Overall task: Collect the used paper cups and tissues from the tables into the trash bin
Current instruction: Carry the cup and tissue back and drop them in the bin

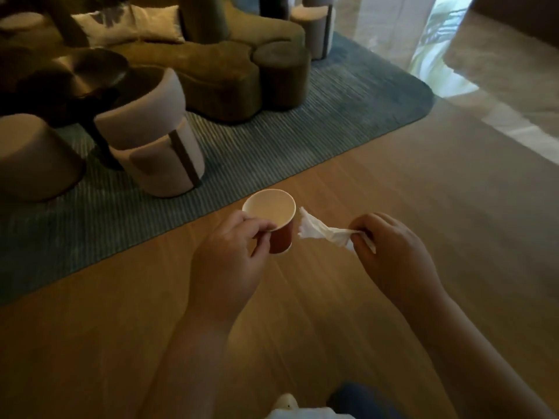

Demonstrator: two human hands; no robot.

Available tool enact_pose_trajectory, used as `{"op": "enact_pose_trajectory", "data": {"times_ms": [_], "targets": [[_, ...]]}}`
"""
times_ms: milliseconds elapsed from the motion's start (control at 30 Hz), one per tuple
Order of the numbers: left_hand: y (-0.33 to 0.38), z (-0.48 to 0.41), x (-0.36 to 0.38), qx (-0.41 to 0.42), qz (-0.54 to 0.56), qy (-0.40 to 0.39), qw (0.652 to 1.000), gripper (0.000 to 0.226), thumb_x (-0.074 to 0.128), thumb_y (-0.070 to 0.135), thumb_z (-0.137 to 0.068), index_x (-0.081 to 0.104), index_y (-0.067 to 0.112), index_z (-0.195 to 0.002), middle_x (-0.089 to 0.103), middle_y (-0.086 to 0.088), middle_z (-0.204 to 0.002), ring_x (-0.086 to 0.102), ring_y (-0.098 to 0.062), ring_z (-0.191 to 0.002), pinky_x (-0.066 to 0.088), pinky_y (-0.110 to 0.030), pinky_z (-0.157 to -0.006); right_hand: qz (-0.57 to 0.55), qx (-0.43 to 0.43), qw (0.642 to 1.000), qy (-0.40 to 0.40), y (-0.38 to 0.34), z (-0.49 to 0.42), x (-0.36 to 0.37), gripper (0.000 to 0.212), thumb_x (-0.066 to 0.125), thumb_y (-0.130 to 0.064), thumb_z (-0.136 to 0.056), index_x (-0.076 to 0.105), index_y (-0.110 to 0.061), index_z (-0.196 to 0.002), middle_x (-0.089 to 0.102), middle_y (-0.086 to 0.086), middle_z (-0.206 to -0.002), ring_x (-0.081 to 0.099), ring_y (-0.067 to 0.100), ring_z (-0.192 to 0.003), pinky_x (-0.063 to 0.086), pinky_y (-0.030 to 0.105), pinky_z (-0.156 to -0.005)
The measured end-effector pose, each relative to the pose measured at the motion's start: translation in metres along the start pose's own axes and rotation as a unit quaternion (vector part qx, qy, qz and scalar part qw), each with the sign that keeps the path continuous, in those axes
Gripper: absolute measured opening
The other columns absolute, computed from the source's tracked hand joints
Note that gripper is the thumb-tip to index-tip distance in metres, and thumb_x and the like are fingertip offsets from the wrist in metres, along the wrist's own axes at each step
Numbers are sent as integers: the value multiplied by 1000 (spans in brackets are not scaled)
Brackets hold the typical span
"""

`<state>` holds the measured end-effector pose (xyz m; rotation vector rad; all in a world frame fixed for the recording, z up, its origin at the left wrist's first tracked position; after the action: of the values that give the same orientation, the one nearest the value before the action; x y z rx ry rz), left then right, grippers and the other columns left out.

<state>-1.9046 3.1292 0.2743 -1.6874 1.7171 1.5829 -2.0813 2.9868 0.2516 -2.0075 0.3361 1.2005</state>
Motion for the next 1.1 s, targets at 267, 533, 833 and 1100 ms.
{"op": "enact_pose_trajectory", "data": {"times_ms": [267, 533, 833, 1100], "targets": [[63, -152, 122, 96, 14, -61, 993, 18, 67, 18, -84, 70, 17, -102, 64, 3, -98, 60, -12, -87, 51, -21, -69, 23, 117, 990, 72, 150, -78, -45, 5, 60, -16, -87, 63, -20, -85, 50, -15, -72, 45, -2, -60, 27, 12, -49], [128, -304, 226, 99, 18, -67, 993, 17, 65, 17, -84, 69, 18, -101, 62, 6, -96, 58, -10, -88, 52, -26, -72, 16, 109, 988, 104, 277, -213, -98, 4, 61, -20, -88, 65, -19, -88, 55, -13, -76, 48, 0, -62, 32, 13, -52], [133, -440, 308, 66, 43, -80, 994, 16, 65, 16, -85, 67, 19, -100, 60, 9, -96, 57, -6, -89, 51, -21, -74, -5, 105, 992, 67, 366, -350, -83, 5, 60, -23, -88, 64, -21, -91, 57, -12, -79, 49, 0, -65, 36, 12, -55], [120, -615, 391, 63, 63, -70, 994, 14, 66, 16, -84, 66, 20, -97, 59, 10, -96, 57, -6, -88, 49, -20, -72, 25, 90, 994, 60, 446, -533, -69, 5, 58, -24, -89, 63, -22, -89, 57, -12, -80, 49, 3, -65, 43, 18, -55]]}}
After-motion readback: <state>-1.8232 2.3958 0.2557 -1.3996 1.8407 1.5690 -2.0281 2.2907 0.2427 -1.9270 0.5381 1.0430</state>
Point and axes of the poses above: each hand's wrist, its own z-axis away from the middle knuckle, its own x-axis out of the palm, y = z × x, the point moved 3 cm from there along -z, towards the middle knuckle
